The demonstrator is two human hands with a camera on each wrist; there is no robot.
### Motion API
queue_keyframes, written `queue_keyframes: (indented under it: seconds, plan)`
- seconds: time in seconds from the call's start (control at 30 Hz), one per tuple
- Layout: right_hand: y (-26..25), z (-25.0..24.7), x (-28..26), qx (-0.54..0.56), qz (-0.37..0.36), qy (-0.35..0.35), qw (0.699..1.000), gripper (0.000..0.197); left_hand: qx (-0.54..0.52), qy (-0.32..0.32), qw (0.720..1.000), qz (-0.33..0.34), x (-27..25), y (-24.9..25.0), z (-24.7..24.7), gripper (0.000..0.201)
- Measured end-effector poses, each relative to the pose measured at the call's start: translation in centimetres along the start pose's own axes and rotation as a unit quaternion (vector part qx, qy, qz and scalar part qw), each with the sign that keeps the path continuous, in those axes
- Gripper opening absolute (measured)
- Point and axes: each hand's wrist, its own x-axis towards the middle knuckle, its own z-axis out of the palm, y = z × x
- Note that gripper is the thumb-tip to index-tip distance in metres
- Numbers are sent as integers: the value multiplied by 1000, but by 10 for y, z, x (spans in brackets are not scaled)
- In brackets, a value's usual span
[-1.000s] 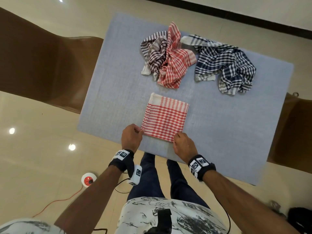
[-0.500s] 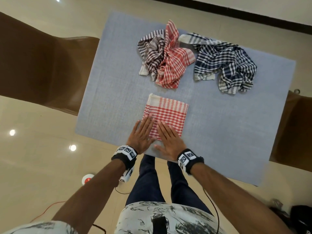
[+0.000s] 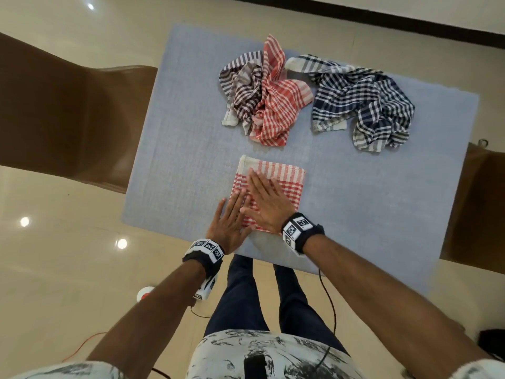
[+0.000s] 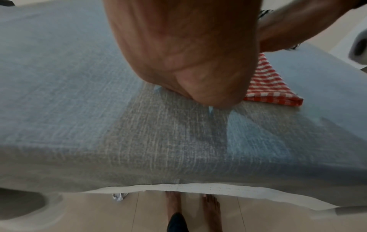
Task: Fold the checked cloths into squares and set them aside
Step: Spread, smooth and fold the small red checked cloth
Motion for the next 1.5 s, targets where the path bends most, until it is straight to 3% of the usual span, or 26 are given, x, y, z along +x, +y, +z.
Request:
queue_keyframes:
  seconds: [0.23,0.3,0.43,0.5,0.57,0.6,0.67,0.77,0.97,1.03,1.13,1.2,1.27,1.43,1.5]
  plan:
    - [70,-5,-6,-31,-29,-19,999,83,1,-3,1000,5,-1,-3,6,81]
    - [75,-7,-8,-25,16,1,1000,86,-5,0,1000,3,-1,-2,6,80]
    - [85,-17,-12,48,172,31,983,94,-18,0,1000,3,-3,-2,5,79]
    - [86,-29,-22,121,229,75,963,78,-25,3,1000,3,-3,0,1,80]
    - [77,-39,-40,151,247,163,943,43,-31,19,999,2,-4,3,-5,81]
    - [70,-40,-52,164,256,176,936,29,-36,29,999,3,-5,5,-8,81]
    - [52,-32,-77,232,289,103,923,33,-38,37,999,8,-7,9,-12,79]
    - [28,-9,-103,358,336,-13,871,54,-13,39,999,22,-9,15,-14,73]
    - [16,5,-92,439,404,-34,802,40,21,22,996,78,-1,40,-16,64]
    - [19,-4,-92,505,418,-27,755,36,31,18,996,77,5,51,-19,62]
    - [26,-27,-105,640,422,11,642,26,31,33,998,53,17,69,-22,49]
    - [31,-39,-116,683,402,33,609,23,37,41,998,40,24,77,-25,44]
    - [37,-44,-124,679,382,59,624,23,44,45,997,32,29,83,-30,41]
    - [55,-36,-144,600,307,100,732,7,30,25,999,8,27,79,-44,33]
    - [63,-31,-154,580,267,92,764,15,0,-1,1000,4,20,74,-47,28]
